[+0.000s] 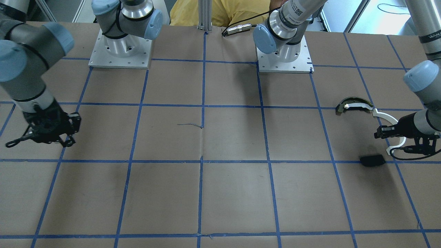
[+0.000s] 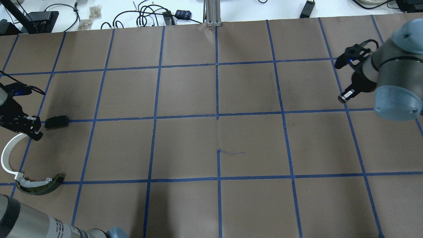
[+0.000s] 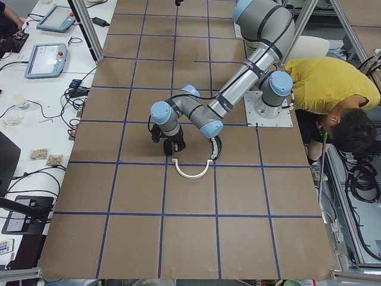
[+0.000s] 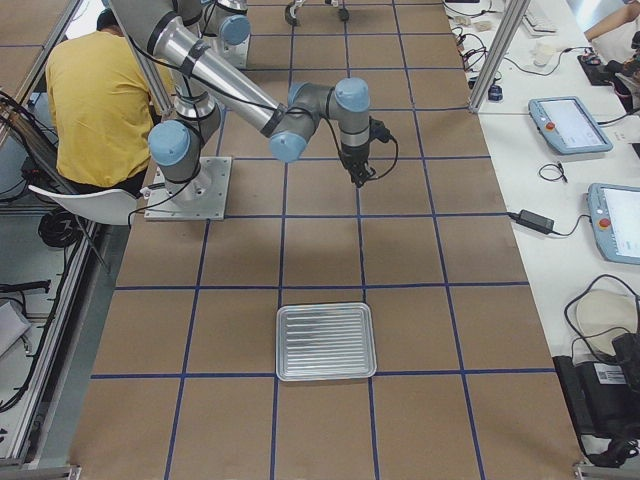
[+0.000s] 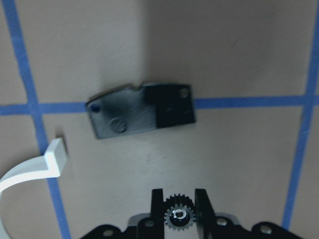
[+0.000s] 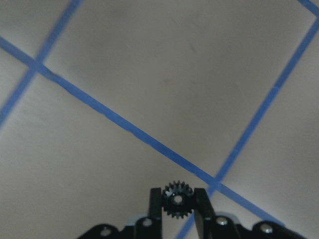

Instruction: Place bearing gear from tray to pile

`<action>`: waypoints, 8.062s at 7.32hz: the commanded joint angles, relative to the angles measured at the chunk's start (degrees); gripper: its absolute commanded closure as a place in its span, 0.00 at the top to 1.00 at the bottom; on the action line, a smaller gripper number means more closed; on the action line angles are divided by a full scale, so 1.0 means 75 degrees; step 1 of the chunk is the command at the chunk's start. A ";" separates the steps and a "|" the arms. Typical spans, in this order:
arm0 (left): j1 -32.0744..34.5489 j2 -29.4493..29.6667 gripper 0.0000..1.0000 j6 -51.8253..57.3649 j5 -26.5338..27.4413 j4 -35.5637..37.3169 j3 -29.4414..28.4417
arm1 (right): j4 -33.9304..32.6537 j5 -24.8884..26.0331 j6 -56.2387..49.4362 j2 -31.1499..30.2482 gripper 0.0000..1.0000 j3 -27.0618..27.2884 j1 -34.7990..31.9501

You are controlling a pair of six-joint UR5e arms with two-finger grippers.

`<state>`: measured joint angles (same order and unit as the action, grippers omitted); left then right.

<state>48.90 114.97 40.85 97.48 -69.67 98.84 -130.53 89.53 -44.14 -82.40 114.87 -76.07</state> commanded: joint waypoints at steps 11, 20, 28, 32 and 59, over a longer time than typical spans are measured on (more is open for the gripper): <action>0.1372 -0.0175 1.00 -0.1503 -0.0211 -0.0050 -0.0228 | 0.0296 -0.0992 0.7982 0.0961 1.00 -0.1215 -0.3856; 0.7705 0.0021 1.00 -0.7601 -0.1430 0.1121 0.0191 | 0.5720 -0.0005 0.5376 -0.0603 1.00 -0.4313 -0.2173; 0.8223 0.0467 0.55 -0.7791 -0.1360 0.0899 0.0404 | 0.3682 0.0156 0.5592 -0.0779 1.00 -0.2895 -0.2056; 0.8211 0.0374 0.00 -0.7989 -0.1407 0.0653 0.0392 | 0.3740 0.0179 0.5452 -0.0791 1.00 -0.2871 -0.1740; 0.0277 0.0385 0.58 -0.0326 0.0726 0.0114 0.0275 | 0.4303 0.0133 0.5487 -0.0791 1.00 -0.3106 -0.1693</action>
<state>50.79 117.78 38.43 102.88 -68.78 100.89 -98.26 90.50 -2.99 -88.33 91.56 -88.77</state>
